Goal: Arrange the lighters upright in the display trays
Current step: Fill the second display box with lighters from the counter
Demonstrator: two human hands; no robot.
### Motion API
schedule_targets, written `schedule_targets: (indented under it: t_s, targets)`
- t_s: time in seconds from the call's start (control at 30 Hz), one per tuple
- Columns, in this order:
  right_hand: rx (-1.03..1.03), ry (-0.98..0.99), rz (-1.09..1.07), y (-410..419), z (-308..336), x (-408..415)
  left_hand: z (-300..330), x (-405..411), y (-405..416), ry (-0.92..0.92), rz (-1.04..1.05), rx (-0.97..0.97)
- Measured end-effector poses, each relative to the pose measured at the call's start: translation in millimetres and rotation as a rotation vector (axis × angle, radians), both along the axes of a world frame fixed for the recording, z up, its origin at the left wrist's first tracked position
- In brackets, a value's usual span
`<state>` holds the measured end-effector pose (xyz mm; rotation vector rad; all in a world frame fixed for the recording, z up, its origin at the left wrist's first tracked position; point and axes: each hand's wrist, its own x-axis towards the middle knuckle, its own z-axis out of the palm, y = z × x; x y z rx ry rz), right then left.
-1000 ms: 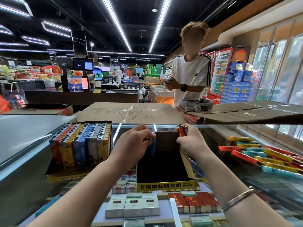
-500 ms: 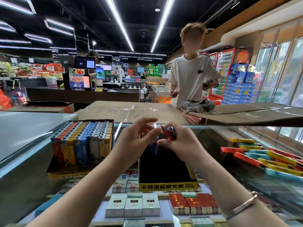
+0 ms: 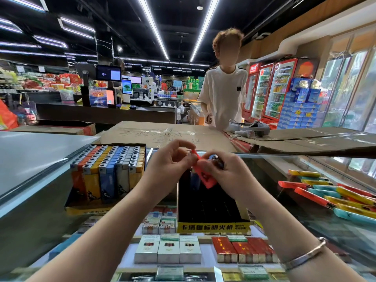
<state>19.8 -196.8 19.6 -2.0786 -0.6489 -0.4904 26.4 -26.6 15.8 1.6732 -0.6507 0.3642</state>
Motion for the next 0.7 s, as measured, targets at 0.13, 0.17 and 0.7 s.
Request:
schedule_targets:
  t_s: [0.13, 0.17, 0.7]
  targets:
    - [0.058, -0.141, -0.427, -21.7, 1.3, 12.2, 3.4, 4.0, 7.2, -0.137, 0.188, 0.0]
    - [0.029, -0.093, -0.475, -26.8, 0.2, 14.7, 4.2, 3.5, 8.5, -0.169, 0.224, 0.025]
    - [-0.138, 0.225, -0.51, -29.2, -13.1, 25.0, -17.8, 17.5, 7.4, -0.414, 0.448, 0.498]
